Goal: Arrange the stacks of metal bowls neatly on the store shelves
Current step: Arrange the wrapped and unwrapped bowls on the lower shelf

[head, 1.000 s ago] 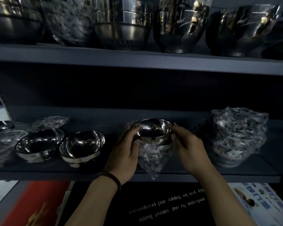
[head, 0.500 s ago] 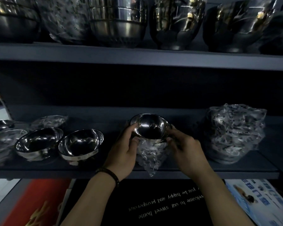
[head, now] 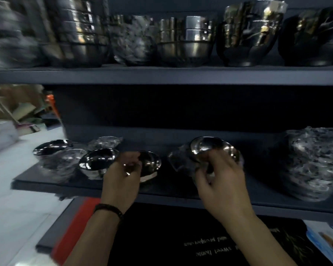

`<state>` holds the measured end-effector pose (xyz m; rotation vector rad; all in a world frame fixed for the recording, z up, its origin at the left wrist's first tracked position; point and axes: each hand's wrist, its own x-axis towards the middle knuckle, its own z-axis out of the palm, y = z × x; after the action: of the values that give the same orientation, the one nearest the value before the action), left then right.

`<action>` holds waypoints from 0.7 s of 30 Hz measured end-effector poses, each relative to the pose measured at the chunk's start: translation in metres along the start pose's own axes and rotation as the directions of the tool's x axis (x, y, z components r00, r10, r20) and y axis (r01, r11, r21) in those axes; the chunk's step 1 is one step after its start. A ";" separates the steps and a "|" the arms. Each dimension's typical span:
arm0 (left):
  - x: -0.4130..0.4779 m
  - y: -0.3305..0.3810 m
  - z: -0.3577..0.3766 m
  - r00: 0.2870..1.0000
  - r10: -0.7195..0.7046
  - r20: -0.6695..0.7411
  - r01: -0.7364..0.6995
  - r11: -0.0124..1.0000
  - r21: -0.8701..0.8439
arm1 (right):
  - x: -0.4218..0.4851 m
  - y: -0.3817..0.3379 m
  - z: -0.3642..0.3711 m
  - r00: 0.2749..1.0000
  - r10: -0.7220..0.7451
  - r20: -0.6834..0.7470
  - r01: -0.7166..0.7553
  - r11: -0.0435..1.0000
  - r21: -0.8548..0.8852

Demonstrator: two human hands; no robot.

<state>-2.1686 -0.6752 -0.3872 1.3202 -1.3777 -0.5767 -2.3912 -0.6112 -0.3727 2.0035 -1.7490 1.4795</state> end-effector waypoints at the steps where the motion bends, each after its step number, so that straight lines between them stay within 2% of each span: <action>1: 0.000 -0.008 -0.012 0.999 -0.012 -0.047 0.015 0.998 0.065 | -0.003 -0.011 0.010 0.997 -0.003 0.083 0.003 1.000 0.003; 4: -0.001 -0.034 -0.046 0.992 -0.071 -0.106 0.093 0.969 0.228 | -0.013 -0.038 0.041 0.932 0.054 0.358 -0.031 0.997 -0.071; 7: 0.006 -0.054 -0.070 0.983 -0.125 -0.132 0.159 0.943 0.292 | -0.022 -0.055 0.068 0.860 0.089 0.502 -0.041 0.994 -0.106; 13: 0.028 -0.075 -0.082 0.992 -0.122 -0.042 0.129 0.930 0.344 | -0.029 -0.058 0.108 0.841 0.077 0.535 0.000 0.990 -0.143; 15: 0.037 -0.083 -0.081 0.987 -0.158 -0.015 0.153 0.925 0.348 | -0.031 -0.051 0.118 0.846 0.057 0.531 -0.010 0.996 -0.091; 21: 0.058 -0.100 -0.079 0.969 -0.243 0.036 0.200 0.867 0.456 | -0.033 -0.032 0.136 0.911 0.017 0.413 -0.012 1.000 -0.015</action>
<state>-2.0475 -0.7290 -0.4319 1.8665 -1.5016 -0.4898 -2.2822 -0.6621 -0.4510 2.4418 -1.9089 1.0961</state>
